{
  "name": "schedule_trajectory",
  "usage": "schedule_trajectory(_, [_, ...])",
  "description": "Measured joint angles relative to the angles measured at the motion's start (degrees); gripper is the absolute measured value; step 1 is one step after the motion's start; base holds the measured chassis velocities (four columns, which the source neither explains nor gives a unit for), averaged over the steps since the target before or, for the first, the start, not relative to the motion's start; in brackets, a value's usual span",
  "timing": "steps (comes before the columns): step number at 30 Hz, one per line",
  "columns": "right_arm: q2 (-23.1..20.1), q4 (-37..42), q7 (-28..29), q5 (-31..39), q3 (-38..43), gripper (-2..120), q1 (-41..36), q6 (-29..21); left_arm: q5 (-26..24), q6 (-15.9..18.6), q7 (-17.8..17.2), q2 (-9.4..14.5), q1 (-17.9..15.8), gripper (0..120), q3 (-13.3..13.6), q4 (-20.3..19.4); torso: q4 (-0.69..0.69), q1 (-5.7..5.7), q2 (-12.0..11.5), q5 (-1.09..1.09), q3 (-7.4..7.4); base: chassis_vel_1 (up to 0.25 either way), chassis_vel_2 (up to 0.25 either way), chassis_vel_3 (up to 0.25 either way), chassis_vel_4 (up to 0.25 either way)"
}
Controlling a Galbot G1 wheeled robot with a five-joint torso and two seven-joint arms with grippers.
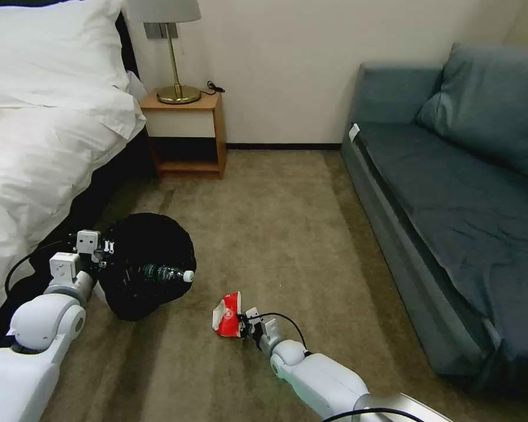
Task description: Pick up the trash bin, then pick up the garbage on the floor and place it into the trash bin.
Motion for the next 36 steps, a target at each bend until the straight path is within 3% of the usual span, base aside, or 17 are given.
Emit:
schedule_trajectory(10, [-1.15,1.34,0.0,0.09,1.17,0,0.78,0.0,0.58,-0.28,0.24,-0.66,0.73,5,0.0,-0.12,0.0,0.0,0.0,0.0,0.0,0.0,0.0,0.0,0.0])
schedule_trajectory(24, [-6.46,7.96,0.22,-1.28,5.21,0,4.14,0.27,0.47,-0.05,0.06,-0.29,1.19,5,0.03,-1.45,-0.01,0.0,0.0,0.01,0.0,0.0,0.0,0.0,0.0])
schedule_trajectory(31, [-8.7,15.47,0.86,-1.51,7.98,0,7.53,0.06,0.63,0.04,-0.05,-0.48,1.43,5,0.25,-1.86,0.0,0.0,0.0,-0.01,0.0,0.0,0.0,0.0,0.0])
schedule_trajectory(36, [-9.82,21.01,1.51,-0.01,9.61,0,9.46,-0.71,0.38,0.06,-0.08,0.16,2.04,5,-1.04,-2.15,0.01,0.0,0.0,0.0,0.0,0.0,0.0,0.0,0.0])
